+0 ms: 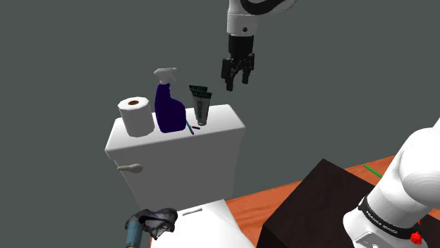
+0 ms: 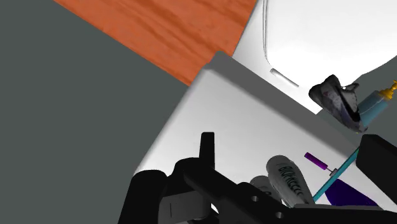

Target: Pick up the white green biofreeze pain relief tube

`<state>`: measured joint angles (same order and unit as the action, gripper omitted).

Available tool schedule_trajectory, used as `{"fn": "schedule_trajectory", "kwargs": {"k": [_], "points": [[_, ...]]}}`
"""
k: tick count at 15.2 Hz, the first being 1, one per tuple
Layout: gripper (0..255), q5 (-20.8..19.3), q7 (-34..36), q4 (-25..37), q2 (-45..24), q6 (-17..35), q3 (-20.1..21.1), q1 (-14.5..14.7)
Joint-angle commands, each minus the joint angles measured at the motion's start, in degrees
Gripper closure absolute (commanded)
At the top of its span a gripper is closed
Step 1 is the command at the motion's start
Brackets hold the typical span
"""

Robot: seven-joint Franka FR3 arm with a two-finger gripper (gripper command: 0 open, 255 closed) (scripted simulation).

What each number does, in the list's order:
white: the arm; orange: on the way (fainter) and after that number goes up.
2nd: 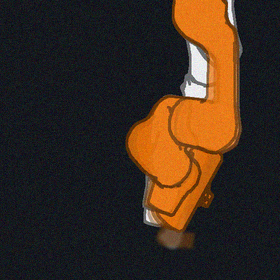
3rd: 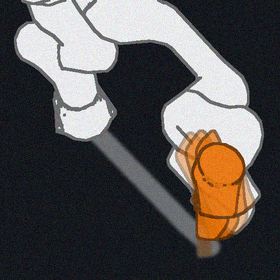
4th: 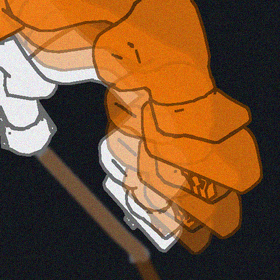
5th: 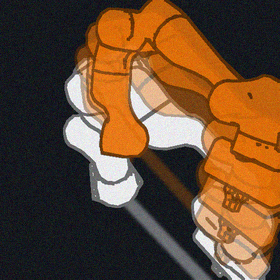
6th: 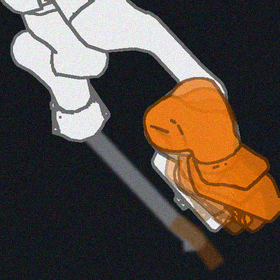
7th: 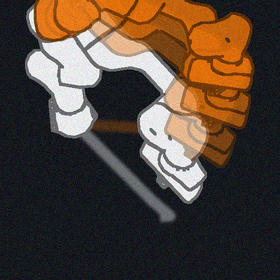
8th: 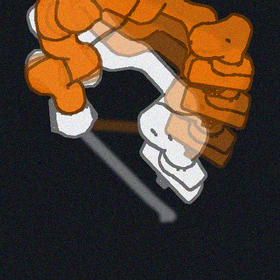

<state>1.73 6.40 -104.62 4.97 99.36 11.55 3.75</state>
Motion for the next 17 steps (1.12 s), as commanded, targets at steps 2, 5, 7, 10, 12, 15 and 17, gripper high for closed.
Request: {"fn": "schedule_trajectory", "kwargs": {"k": [2,5,7,10,12,15,17], "points": [[0,-1.35,2.48,8.58,-7.45,-1.95,1.33,1.02],[0,-3.05,4.83,18.45,-15.38,-4.75,2.33,2.57],[0,-3.84,5.75,23.18,-18.97,-6.26,2.59,3.44],[0,-3.75,5.68,20.35,-18.60,-3.79,2.52,3.34],[0,-3.72,5.65,18.64,-18.47,-2.20,2.49,3.28],[0,-3.70,5.62,16.50,-18.36,-0.17,2.46,3.21],[255,-3.69,5.63,16.43,-18.32,-0.14,2.46,3.21]]}}
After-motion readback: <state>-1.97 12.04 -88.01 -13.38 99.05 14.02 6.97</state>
